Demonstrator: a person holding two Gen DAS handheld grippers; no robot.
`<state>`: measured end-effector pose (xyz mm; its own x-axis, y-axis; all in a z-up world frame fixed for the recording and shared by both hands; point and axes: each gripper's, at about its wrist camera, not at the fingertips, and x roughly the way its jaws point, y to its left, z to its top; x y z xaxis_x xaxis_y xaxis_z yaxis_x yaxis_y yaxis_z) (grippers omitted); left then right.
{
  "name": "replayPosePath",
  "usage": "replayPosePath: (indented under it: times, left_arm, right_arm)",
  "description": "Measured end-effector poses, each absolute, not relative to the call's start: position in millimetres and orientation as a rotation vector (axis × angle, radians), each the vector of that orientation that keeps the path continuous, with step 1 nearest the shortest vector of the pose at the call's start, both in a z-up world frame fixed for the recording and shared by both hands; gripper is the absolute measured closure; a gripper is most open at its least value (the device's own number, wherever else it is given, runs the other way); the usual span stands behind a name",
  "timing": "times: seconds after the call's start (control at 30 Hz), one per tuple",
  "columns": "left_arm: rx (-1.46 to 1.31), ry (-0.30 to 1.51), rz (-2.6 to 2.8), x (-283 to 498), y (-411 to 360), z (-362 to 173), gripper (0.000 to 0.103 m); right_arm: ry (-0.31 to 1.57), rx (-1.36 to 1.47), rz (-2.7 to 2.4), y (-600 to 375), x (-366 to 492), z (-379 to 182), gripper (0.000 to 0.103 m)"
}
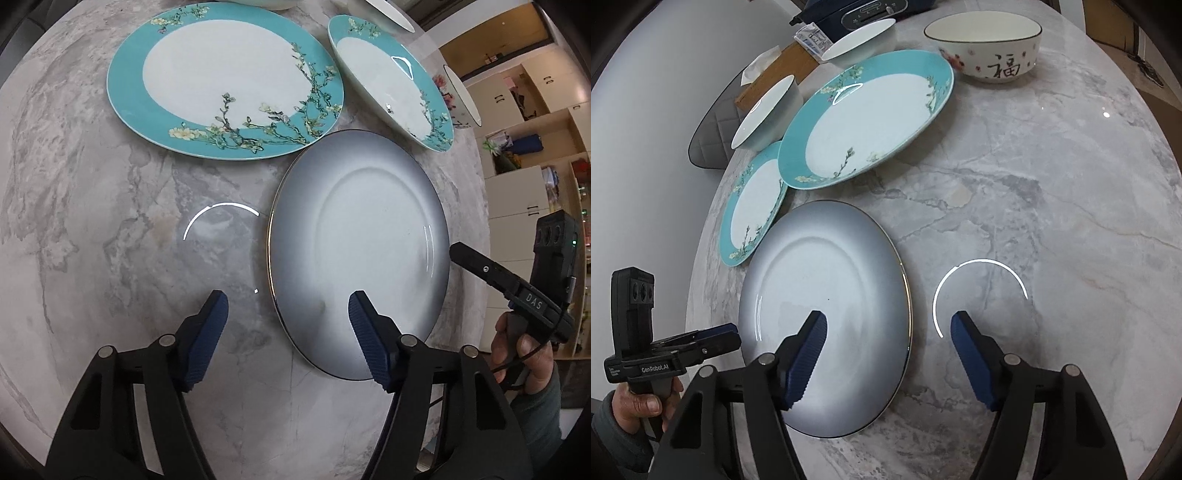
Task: Organize plates and bowls
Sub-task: 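Reach the right tool to the grey-rimmed plate rim and close it while the left tool grips the rim too, then lift the grey-rimmed plate with both tools and carry it toward the table edge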
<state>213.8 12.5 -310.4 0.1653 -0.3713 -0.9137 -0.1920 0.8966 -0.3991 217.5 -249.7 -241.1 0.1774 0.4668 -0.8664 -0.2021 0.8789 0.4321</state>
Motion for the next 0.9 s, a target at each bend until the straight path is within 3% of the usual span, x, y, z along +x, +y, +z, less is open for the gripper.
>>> replayPosePath:
  times: [0.23,0.3,0.37,0.5,0.53,0.63,0.73,0.8,0.83,0.87,0.9]
  left_arm:
    - [-0.437,1.423,-0.166,240.7,-4.5,-312.0,0.049]
    - [-0.413,1.417,-0.170,244.7,-7.3,-311.1,0.051]
    - [-0.386,1.409,-0.171,251.2,-13.3,-311.0,0.051]
    - [-0.270,1.405,-0.173,254.0,-27.1,-309.2,0.051]
    - [-0.244,1.403,-0.169,252.2,-29.8,-308.7,0.051]
    - [-0.174,1.405,-0.144,254.4,-41.0,-308.5,0.066]
    - [-0.211,1.413,-0.130,256.1,-34.6,-308.6,0.073]
    - [-0.226,1.417,-0.135,257.3,-32.4,-308.8,0.073]
    - [-0.229,1.419,-0.135,257.2,-31.0,-309.2,0.073]
    - [-0.230,1.423,-0.134,258.9,-31.9,-309.3,0.073]
    - [-0.229,1.427,-0.134,258.8,-29.5,-308.8,0.074]
  right_arm:
    - [1.299,0.219,0.573,-252.5,218.8,-242.8,0.032]
    - [1.304,0.212,0.589,-252.1,219.8,-242.8,0.025]
    - [1.300,0.218,0.576,-253.5,221.5,-242.5,0.011]
    - [1.281,0.150,0.552,-251.1,215.7,-241.9,0.010]
    - [1.284,0.124,0.554,-246.9,213.3,-241.7,0.013]
    - [1.298,0.093,0.610,-233.3,207.6,-242.0,0.040]
    - [1.306,0.075,0.596,-228.0,208.7,-242.0,0.041]
    - [1.309,0.097,0.586,-231.5,212.4,-242.6,0.048]
    - [1.310,0.102,0.574,-234.1,214.6,-243.1,0.057]
    - [1.315,0.099,0.558,-237.4,216.5,-243.2,0.075]
    - [1.326,0.095,0.533,-241.1,219.4,-243.7,0.078]
